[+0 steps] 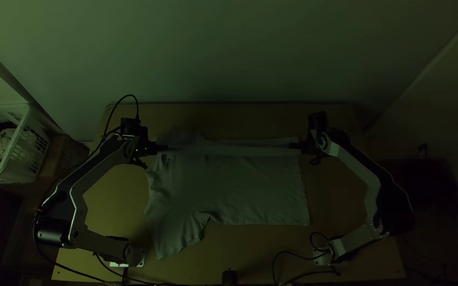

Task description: Fold the t-shirt

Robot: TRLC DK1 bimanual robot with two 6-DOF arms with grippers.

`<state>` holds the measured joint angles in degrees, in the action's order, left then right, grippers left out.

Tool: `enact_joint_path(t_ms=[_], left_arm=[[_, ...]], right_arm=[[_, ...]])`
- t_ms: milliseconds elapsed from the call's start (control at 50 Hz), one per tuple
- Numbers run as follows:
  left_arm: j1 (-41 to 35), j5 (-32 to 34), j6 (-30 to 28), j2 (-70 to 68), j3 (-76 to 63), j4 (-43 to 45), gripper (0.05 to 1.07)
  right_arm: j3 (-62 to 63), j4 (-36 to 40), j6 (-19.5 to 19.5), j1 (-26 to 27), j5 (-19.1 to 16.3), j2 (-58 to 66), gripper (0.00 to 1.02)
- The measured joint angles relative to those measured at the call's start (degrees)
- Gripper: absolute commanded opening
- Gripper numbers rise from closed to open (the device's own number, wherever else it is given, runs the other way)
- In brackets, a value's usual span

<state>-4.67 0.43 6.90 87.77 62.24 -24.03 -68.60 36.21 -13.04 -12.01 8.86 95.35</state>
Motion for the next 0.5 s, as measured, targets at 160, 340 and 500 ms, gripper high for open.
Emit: enact_joint_path(t_ms=[160, 340, 500], left_arm=[[-0.48, 0.0, 0.92, -0.55, -3.45, 0.66, 0.69], [-0.37, -0.2, 1.29, -2.38, -5.35, -0.7, 1.03], [-0.28, 0.72, 1.05, -6.82, -5.35, -2.47, 1.03]], right_arm=[[2.91, -0.15, -0.02, 0.0, 0.02, -1.2, 0.52], [4.55, 1.51, -0.26, 0.22, 0.81, -3.93, 0.89], [4.26, 7.06, -0.44, 0.48, 0.76, -6.47, 0.89]])
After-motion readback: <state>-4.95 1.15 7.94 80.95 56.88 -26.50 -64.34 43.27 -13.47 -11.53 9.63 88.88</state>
